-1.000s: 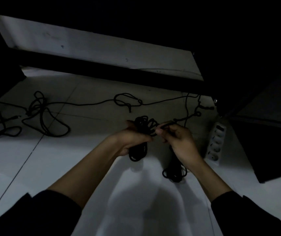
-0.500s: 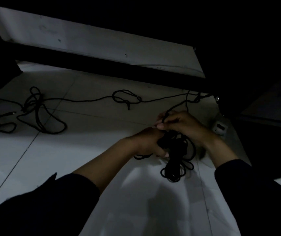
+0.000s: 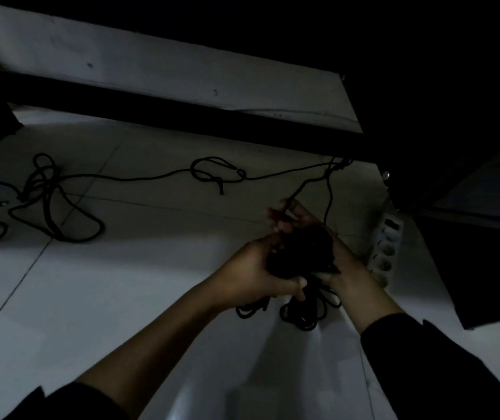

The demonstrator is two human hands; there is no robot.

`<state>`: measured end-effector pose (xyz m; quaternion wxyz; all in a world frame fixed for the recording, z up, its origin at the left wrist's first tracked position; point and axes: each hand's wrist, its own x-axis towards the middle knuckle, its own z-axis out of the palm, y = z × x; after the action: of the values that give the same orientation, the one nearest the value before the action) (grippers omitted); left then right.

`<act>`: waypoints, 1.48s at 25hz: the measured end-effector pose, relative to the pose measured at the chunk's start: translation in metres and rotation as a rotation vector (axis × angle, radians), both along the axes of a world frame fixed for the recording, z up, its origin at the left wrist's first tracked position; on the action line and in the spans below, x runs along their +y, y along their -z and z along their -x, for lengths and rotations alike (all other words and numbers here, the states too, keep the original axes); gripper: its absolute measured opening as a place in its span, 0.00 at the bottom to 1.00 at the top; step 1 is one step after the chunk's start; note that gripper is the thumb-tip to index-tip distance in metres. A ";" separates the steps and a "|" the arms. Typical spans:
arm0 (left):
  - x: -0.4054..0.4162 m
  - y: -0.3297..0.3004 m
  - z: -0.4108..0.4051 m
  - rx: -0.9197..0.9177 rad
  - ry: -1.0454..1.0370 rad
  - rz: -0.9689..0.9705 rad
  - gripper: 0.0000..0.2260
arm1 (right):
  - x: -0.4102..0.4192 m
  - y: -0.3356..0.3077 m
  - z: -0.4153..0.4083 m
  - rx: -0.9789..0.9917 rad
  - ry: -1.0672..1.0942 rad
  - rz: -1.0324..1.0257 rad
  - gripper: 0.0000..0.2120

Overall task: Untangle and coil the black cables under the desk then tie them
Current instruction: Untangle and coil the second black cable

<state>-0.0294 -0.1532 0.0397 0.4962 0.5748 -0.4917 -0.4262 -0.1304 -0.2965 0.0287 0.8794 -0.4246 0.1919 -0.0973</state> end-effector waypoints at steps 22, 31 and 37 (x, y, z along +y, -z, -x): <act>-0.060 0.019 0.007 0.336 -0.902 -0.205 0.11 | -0.004 0.013 -0.008 0.294 0.399 0.410 0.17; -0.075 0.021 -0.003 0.262 -0.776 -0.260 0.16 | 0.005 0.005 -0.002 0.366 0.582 0.479 0.20; -0.060 0.066 0.006 0.042 -0.536 -0.571 0.19 | 0.002 0.011 -0.001 0.573 0.416 0.336 0.04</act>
<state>-0.0350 -0.2131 -0.0267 0.4199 0.7889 -0.1757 -0.4128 -0.1294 -0.2950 0.0182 0.6699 -0.5247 0.4932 -0.1809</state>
